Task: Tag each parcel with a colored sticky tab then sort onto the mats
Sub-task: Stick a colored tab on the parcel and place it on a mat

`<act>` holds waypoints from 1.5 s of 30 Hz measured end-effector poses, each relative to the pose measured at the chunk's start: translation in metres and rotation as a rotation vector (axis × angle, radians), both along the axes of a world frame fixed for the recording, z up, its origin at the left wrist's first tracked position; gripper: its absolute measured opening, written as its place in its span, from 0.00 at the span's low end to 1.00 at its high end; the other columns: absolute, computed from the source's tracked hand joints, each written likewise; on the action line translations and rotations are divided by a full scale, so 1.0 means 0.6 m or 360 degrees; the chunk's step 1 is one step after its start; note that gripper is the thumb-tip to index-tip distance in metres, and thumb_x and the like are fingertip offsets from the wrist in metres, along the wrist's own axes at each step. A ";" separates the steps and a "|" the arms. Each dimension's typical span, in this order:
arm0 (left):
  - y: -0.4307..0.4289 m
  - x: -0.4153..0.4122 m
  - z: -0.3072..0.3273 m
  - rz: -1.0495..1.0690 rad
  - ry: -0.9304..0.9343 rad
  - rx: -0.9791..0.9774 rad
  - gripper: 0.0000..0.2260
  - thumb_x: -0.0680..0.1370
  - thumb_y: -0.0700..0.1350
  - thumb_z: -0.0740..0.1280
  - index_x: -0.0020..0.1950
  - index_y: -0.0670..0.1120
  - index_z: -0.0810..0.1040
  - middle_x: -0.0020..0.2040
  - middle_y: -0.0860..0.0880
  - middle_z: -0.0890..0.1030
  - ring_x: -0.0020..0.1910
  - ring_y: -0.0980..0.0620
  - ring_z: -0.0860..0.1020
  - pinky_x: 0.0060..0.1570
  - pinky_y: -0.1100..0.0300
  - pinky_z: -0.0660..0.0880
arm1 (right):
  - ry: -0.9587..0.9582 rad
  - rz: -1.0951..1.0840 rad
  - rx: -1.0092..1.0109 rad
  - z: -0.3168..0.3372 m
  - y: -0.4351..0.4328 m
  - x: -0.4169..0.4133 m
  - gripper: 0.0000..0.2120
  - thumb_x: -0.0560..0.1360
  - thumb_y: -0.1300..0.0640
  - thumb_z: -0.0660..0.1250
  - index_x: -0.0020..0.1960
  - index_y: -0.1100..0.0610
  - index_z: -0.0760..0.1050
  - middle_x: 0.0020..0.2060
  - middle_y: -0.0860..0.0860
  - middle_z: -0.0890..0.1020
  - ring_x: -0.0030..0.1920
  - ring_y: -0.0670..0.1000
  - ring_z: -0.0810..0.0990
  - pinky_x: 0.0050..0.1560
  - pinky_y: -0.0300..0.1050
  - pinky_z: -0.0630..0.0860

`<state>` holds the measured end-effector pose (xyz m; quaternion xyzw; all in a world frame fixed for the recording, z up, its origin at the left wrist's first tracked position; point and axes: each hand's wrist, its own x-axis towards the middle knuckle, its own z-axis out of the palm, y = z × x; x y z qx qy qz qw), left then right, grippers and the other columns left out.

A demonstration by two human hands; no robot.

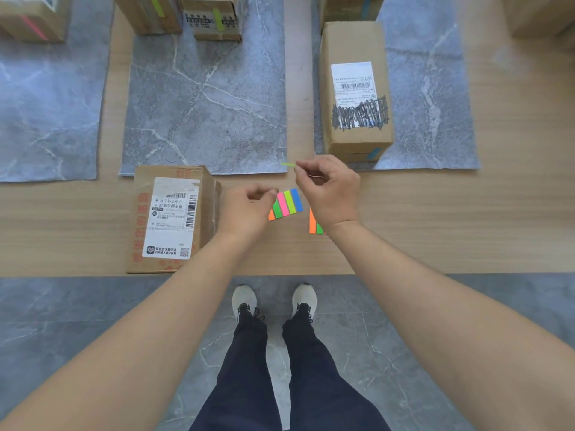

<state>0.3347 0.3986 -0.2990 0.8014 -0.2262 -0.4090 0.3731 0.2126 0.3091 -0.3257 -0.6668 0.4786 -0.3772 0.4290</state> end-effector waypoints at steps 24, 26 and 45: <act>0.007 0.009 0.085 0.0385 0.0487 -0.0315 0.02 0.78 0.39 0.72 0.45 0.43 0.81 0.40 0.45 0.80 0.40 0.51 0.80 0.53 0.55 0.81 | -0.0135 0.0394 -0.0216 0.054 0.063 -0.022 0.12 0.70 0.59 0.80 0.51 0.63 0.86 0.48 0.54 0.86 0.45 0.50 0.87 0.50 0.45 0.85; 0.024 0.012 0.091 0.0303 0.0362 -0.0358 0.02 0.78 0.40 0.72 0.45 0.44 0.81 0.40 0.45 0.80 0.41 0.52 0.81 0.54 0.54 0.82 | -0.0192 0.0319 -0.0088 0.063 0.081 -0.020 0.14 0.72 0.55 0.78 0.55 0.62 0.86 0.48 0.53 0.87 0.46 0.47 0.87 0.51 0.45 0.84; 0.288 0.113 0.111 -0.0079 -0.0016 -0.0527 0.03 0.79 0.40 0.70 0.46 0.45 0.80 0.39 0.46 0.79 0.33 0.52 0.81 0.28 0.58 0.77 | 0.0352 0.0519 -0.0206 0.099 0.305 0.055 0.23 0.76 0.68 0.64 0.69 0.57 0.79 0.66 0.51 0.80 0.65 0.47 0.78 0.65 0.40 0.75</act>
